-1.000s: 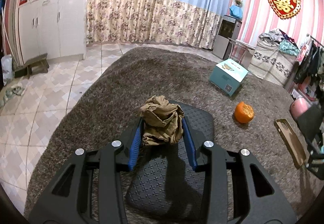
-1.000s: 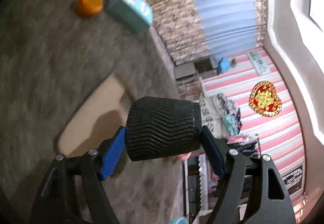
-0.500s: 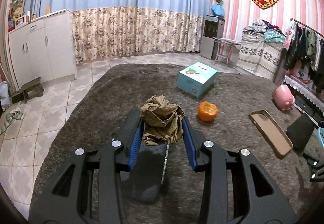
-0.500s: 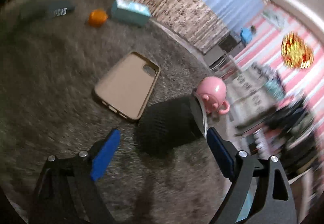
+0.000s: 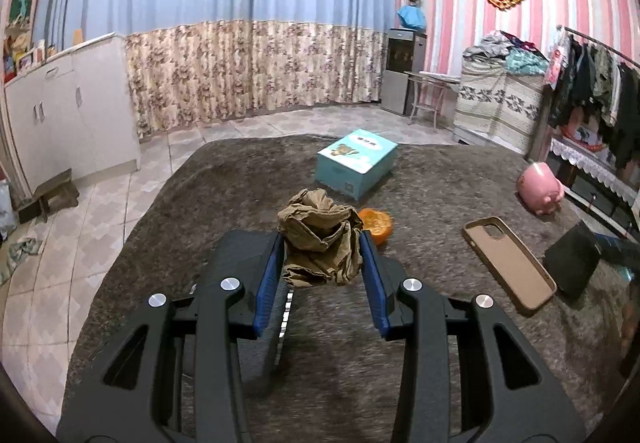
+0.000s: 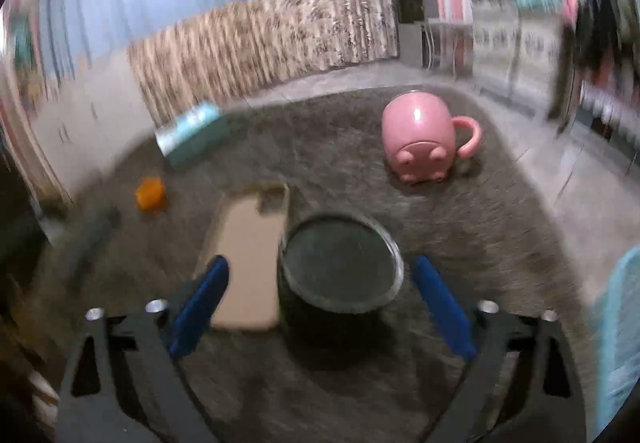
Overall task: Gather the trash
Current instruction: 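Carry the brown paper and black cylinder over to the light-blue basket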
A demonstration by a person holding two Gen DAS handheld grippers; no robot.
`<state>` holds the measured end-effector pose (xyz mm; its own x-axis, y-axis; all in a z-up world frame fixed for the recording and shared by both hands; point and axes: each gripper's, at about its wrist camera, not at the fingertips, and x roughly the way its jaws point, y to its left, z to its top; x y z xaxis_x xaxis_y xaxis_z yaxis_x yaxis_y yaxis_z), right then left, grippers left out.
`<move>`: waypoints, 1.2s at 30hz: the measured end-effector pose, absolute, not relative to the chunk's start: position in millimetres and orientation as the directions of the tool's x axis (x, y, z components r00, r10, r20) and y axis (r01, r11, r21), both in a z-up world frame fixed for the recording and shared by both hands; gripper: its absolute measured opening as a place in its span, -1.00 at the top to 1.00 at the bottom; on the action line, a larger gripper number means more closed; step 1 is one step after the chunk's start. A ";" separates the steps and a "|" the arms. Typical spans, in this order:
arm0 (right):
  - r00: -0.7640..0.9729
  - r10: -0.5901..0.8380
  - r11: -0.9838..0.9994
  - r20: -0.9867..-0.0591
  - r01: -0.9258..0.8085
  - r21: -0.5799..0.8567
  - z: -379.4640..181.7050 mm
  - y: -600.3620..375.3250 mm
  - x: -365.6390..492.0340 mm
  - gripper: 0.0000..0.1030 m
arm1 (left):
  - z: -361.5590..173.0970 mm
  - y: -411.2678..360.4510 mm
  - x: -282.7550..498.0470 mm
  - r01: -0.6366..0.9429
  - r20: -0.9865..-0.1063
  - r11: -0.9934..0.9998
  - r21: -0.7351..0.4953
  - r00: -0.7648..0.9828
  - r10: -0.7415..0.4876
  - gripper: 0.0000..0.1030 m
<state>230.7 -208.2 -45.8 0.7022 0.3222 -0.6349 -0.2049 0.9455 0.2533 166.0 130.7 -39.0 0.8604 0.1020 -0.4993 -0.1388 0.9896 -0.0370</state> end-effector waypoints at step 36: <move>0.876 -0.157 0.945 -0.455 0.267 0.188 1.6 -415.0 120.2 -0.11 | -0.7 -99.7 181.4 0.327 -0.491 0.944 -0.036 0.817 -0.302 0.27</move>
